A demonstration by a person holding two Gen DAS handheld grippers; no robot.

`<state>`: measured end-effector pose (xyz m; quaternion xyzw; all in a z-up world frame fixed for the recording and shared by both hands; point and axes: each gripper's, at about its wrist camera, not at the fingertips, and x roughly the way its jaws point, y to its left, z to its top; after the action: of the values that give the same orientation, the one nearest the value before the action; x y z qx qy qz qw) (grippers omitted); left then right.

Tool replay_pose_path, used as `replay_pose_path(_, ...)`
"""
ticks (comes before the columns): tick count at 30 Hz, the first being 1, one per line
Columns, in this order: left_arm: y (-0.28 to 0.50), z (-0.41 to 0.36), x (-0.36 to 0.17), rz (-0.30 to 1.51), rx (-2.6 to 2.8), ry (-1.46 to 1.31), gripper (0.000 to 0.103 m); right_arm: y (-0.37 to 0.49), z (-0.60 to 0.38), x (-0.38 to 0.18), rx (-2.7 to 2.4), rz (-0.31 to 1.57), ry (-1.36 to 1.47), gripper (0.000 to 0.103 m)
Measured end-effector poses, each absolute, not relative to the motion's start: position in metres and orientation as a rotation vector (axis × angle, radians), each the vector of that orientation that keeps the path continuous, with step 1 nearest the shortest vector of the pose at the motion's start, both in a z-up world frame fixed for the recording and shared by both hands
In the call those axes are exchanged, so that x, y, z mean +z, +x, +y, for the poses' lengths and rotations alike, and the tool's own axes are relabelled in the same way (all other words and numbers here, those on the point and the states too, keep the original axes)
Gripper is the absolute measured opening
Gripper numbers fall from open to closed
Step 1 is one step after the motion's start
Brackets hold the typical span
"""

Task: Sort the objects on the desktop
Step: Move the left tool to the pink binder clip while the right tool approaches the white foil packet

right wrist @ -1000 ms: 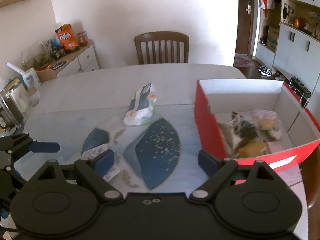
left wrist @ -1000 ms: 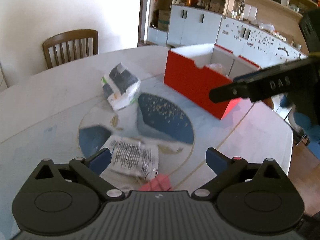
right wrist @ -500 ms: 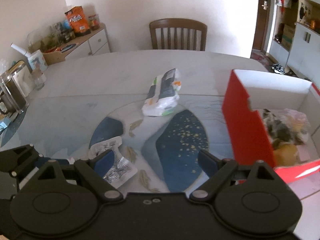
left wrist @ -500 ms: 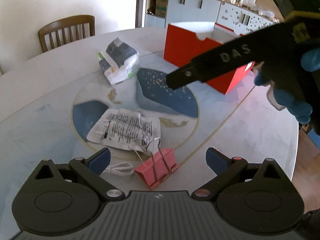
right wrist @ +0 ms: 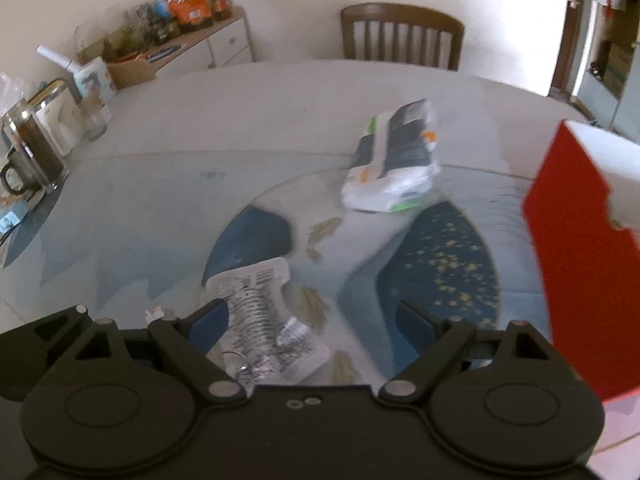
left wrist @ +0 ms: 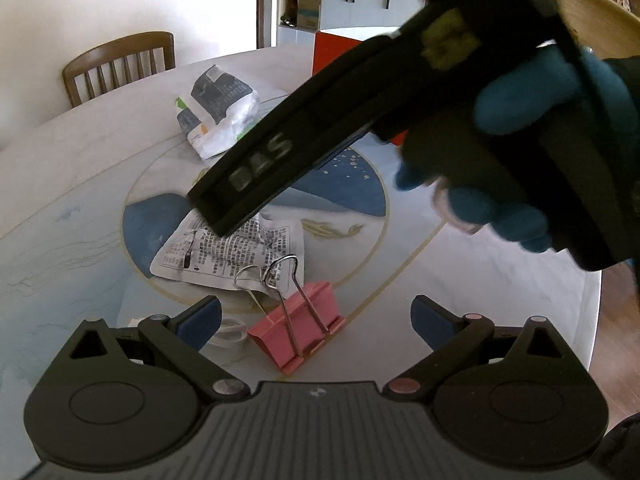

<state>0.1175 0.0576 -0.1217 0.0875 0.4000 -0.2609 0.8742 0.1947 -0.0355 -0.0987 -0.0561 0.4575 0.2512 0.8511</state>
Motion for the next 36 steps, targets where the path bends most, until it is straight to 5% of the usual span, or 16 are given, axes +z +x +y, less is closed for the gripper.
replay_pose_path(22,0.117,0.058,-0.127,0.824,-0.548,0.182,0.101,0.207,0.003,-0.127,0.581,1.057,-0.225,0.084)
replay_pose_path(31,0.12,0.056,-0.128,0.822,-0.551,0.196,0.096,0.209,-0.003,-0.124,0.553,1.019,-0.289,0.05)
replay_pose_path(36,0.121,0.051,-0.133,0.837,-0.549,0.227,0.085,0.216,-0.021,-0.124,0.508,1.022,-0.266,0.047)
